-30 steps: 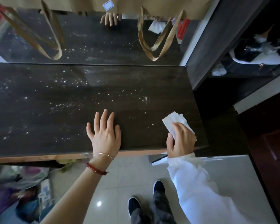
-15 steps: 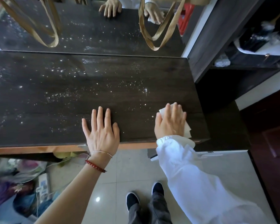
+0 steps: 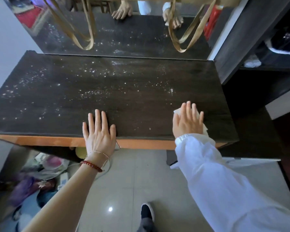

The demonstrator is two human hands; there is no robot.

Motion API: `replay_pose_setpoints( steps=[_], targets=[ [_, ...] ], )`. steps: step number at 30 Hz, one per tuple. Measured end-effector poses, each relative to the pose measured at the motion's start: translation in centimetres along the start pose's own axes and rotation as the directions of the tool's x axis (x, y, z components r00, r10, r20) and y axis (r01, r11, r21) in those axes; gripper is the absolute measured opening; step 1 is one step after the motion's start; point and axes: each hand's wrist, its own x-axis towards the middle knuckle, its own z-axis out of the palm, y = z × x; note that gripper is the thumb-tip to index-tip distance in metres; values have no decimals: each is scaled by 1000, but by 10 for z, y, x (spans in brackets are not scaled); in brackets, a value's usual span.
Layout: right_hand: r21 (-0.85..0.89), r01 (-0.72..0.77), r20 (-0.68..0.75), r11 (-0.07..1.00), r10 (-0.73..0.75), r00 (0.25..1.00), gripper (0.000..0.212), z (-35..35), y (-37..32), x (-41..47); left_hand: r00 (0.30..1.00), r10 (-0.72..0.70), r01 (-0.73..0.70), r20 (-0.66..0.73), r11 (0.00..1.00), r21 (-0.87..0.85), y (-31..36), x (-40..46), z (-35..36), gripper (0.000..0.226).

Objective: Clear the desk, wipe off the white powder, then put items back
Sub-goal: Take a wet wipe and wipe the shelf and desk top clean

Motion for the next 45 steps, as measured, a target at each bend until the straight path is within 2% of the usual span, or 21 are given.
replay_pose_setpoints(
  steps=[2,5,10,14,18,20,23,25,28,30,32,34,37,39,42,43,45],
  targets=[
    [-9,-129,45,992,129,991,52,-3,5,4,999,19,-18,26,998,-59,0,-1,-5,59],
    [4,-209,46,978,209,977,54,-4,-11,1,995,90,-80,41,978,-192,-14,-3,-18,66],
    [115,-233,-46,966,240,970,50,14,-101,-19,999,47,-47,-9,991,-123,-98,3,-37,59],
    [134,-77,19,988,75,997,53,42,-249,-40,1000,18,-16,21,995,-96,-192,24,-62,58],
    [157,215,94,964,-232,968,58,72,-402,-65,998,-55,55,-12,997,-52,-284,52,-84,56],
    [150,307,163,940,-329,930,57,76,-439,-73,993,-111,111,30,993,-27,-314,62,-88,54],
    [92,376,223,922,-387,894,55,76,-432,-74,987,-124,125,98,992,-6,-334,66,-86,67],
    [28,297,201,955,-296,934,55,74,-402,-68,988,-125,129,95,991,-38,-334,64,-85,74],
    [-27,39,85,999,-37,996,51,63,-340,-55,985,-145,154,96,983,-96,-332,63,-85,78],
    [-31,-171,127,985,173,977,49,51,-317,-47,988,-132,141,82,983,-117,-335,63,-84,76],
    [-27,-287,127,957,289,949,51,50,-327,-41,990,-114,123,77,984,-128,-339,64,-84,74],
    [22,-212,127,977,207,970,56,63,-369,-40,993,-86,97,79,983,-156,-343,64,-85,75],
    [71,112,131,991,-120,984,59,87,-453,-50,995,-53,78,90,949,-307,-353,67,-90,77],
    [99,347,143,933,-358,923,56,93,-495,-69,995,-75,95,67,918,-386,-367,68,-92,78],
    [153,619,211,770,-638,741,53,90,-513,-102,982,-189,183,29,884,-430,-389,66,-92,76],
    [163,668,223,726,-687,691,52,87,-506,-107,978,-204,199,34,885,-421,-393,65,-92,74],
    [149,683,214,715,-698,684,52,83,-480,-104,982,-180,186,49,909,-372,-390,64,-94,69]
  ],
)
